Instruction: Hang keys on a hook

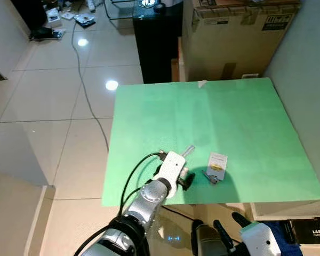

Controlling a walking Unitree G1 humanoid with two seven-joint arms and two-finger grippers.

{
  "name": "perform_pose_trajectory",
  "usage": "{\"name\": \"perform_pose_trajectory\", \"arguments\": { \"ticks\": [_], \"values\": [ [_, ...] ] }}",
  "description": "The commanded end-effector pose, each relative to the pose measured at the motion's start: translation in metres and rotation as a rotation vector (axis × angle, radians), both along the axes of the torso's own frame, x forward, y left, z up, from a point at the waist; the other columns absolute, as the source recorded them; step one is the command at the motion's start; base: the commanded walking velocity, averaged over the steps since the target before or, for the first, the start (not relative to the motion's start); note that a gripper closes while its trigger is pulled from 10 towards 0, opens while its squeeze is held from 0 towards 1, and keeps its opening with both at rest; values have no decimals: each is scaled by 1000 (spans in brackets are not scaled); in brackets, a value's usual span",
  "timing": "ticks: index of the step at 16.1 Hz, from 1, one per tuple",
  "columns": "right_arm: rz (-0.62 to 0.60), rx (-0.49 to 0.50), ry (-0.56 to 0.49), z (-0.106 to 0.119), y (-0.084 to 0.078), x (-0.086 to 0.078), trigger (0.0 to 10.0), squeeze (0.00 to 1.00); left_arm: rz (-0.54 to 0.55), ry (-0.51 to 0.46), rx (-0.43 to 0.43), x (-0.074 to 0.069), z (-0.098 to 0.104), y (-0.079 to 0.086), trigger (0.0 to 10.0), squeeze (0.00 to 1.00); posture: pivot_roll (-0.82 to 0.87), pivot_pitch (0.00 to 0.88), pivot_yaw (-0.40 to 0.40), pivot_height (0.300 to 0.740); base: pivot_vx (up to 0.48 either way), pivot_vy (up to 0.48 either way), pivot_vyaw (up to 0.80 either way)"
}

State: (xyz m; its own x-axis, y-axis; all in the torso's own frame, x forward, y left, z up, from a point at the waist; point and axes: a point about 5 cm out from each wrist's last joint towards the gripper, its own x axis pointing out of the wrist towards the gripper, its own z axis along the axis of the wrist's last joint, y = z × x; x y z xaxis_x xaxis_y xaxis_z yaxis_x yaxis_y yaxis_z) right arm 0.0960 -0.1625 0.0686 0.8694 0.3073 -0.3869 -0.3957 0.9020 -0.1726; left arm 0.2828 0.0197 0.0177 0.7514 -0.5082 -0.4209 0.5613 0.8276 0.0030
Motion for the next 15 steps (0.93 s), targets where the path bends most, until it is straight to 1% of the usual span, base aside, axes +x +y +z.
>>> {"name": "perform_pose_trajectory", "arguments": {
  "ticks": [1,2,5,7,10,12,14,15],
  "values": [
    [1,5,32,-5,-1,-6,10000,0,14,63,37,-11,-16,5,10000,0,-376,256,93,740,0,0,0],
    [5,2,32,-6,-2,-5,10000,0,19,69,10,-11,-15,2,0,0,-376,256,90,740,0,0,0],
    [6,-2,33,-9,-3,-3,10000,0,29,81,-13,-11,-15,1,0,0,-377,252,89,740,0,0,0],
    [1,-6,39,-16,-6,0,10000,0,34,97,-30,-12,-17,1,0,0,-373,247,89,740,0,0,0],
    [-6,-4,50,-27,-10,0,10000,0,24,94,-28,-13,-18,1,0,0,-370,247,88,740,0,0,0],
    [-7,-5,62,-36,-12,-2,10000,0,21,85,-27,-12,-17,1,0,0,-369,245,86,740,0,0,0],
    [-11,-11,83,-53,-17,-7,10000,0,12,80,-27,-12,-17,2,0,0,-368,247,82,740,0,0,0],
    [-15,-16,103,-65,-22,-12,10000,0,10,81,-28,-13,-18,3,0,0,-368,249,80,740,0,0,0]
  ]
}}
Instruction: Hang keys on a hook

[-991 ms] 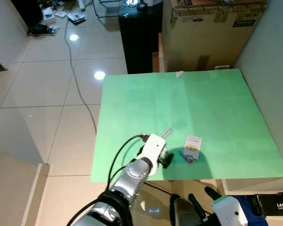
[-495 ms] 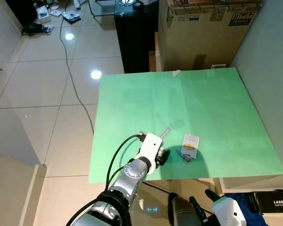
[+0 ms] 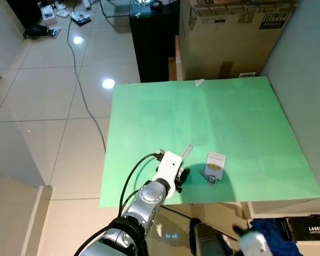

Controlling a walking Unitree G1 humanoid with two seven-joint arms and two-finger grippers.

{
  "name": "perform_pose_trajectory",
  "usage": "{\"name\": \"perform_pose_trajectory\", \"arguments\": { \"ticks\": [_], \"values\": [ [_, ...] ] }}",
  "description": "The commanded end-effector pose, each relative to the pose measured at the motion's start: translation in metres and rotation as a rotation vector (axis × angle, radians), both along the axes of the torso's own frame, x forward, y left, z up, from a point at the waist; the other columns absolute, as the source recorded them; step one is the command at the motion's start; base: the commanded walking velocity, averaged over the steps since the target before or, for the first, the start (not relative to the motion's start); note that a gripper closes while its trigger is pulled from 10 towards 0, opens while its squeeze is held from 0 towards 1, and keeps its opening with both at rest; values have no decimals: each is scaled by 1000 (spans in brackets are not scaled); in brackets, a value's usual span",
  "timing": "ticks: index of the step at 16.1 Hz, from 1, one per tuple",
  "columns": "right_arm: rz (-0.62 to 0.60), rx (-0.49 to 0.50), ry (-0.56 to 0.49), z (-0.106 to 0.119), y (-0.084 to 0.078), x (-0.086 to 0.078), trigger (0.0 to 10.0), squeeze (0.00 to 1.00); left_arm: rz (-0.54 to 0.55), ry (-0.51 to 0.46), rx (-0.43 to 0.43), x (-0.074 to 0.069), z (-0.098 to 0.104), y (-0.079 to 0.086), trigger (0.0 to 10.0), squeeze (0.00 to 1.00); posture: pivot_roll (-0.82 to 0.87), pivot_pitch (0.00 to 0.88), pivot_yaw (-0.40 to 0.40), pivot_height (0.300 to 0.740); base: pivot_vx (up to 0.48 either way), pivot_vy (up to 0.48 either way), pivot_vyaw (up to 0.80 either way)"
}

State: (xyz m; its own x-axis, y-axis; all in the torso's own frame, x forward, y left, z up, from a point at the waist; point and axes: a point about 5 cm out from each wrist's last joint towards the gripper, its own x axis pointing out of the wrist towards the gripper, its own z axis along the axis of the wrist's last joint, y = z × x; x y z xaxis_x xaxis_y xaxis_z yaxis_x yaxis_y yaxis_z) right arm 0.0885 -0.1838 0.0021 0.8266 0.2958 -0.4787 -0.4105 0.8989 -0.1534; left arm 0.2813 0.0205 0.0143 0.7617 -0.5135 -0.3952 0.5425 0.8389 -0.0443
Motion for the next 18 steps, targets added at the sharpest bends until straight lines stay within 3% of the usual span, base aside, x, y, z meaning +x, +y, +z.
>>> {"name": "perform_pose_trajectory", "arguments": {
  "ticks": [1,6,9,10,11,13,14,16,18],
  "values": [
    [-16,4,14,-5,-4,-7,10000,0,-20,77,27,-13,-16,2,0,0,-368,250,79,740,0,0,0],
    [-31,9,23,-25,-14,-5,10000,0,-19,56,38,-12,-17,8,0,0,-365,253,76,740,0,0,0],
    [-66,21,-1,-30,-21,7,10000,0,32,-4,-36,9,4,12,0,0,-344,208,86,740,0,0,0],
    [-83,27,-36,-30,-24,18,10000,0,64,-21,-73,19,14,16,0,0,-332,183,92,740,0,0,0],
    [-81,59,-233,19,-13,54,10000,0,125,-58,-139,36,33,27,0,0,-323,144,98,740,0,0,0],
    [-46,77,-402,78,5,74,10000,0,162,-78,-171,47,43,34,0,0,-318,111,104,740,0,0,0],
    [-33,89,-465,97,12,86,10000,0,183,-83,-195,52,49,36,0,0,-316,78,111,740,0,0,0],
    [-19,103,-531,112,19,100,10000,0,205,-92,-229,57,57,40,0,0,-314,48,117,740,0,0,0],
    [-28,88,-520,119,21,114,10000,0,251,-137,-215,62,64,62,0,0,-287,0,126,740,0,0,0]
  ]
}}
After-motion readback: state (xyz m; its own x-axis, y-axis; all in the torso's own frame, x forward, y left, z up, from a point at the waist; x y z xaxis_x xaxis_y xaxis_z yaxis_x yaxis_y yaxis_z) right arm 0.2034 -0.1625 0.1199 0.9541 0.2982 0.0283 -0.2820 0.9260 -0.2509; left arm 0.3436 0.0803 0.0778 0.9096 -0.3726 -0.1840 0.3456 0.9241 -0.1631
